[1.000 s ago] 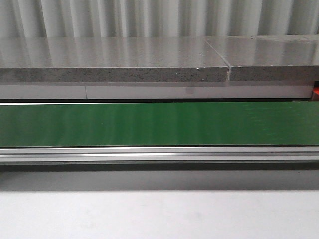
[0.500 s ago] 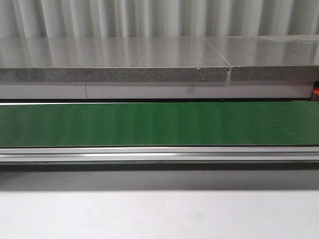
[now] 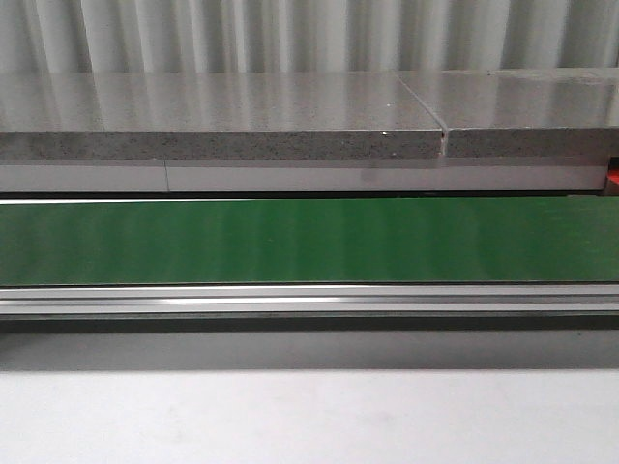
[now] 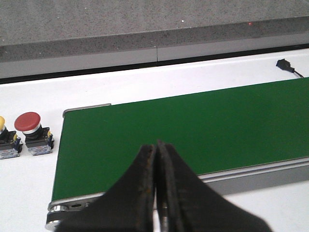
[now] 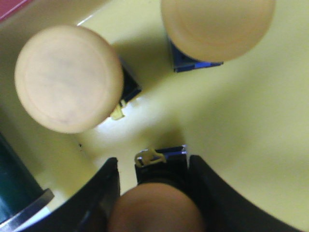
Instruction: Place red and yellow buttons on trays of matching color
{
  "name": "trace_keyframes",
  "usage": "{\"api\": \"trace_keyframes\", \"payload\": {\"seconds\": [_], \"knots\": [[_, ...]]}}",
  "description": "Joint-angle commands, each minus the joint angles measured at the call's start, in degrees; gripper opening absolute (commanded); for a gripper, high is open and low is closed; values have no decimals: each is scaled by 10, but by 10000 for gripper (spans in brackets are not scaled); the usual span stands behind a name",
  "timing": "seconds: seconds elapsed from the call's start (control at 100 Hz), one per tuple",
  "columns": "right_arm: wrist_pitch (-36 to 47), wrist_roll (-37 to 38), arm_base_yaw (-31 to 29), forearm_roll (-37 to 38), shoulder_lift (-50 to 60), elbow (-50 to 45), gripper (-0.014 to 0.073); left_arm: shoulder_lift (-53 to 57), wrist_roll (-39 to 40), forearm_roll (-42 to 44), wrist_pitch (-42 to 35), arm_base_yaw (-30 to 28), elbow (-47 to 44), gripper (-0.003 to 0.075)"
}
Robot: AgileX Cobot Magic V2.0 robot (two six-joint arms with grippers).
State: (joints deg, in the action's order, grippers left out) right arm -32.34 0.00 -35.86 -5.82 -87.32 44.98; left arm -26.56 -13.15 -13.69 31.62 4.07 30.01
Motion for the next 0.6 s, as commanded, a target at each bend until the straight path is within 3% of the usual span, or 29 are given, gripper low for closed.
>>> {"api": "trace_keyframes", "payload": {"seconds": [0.0,0.14,0.45,0.59], "knots": [[-1,0,-4,-6,17,16,454,-2,6,-11,-42,4,16,-20],[-14,0,-4,-8,28,28,618,-2,6,-11,-42,4,16,-20],[-6,0,0,-29,143,28,623,-2,6,-11,-42,4,16,-20],[9,-14,45,-33,202,28,623,-2,6,-11,-42,4,16,-20]]}}
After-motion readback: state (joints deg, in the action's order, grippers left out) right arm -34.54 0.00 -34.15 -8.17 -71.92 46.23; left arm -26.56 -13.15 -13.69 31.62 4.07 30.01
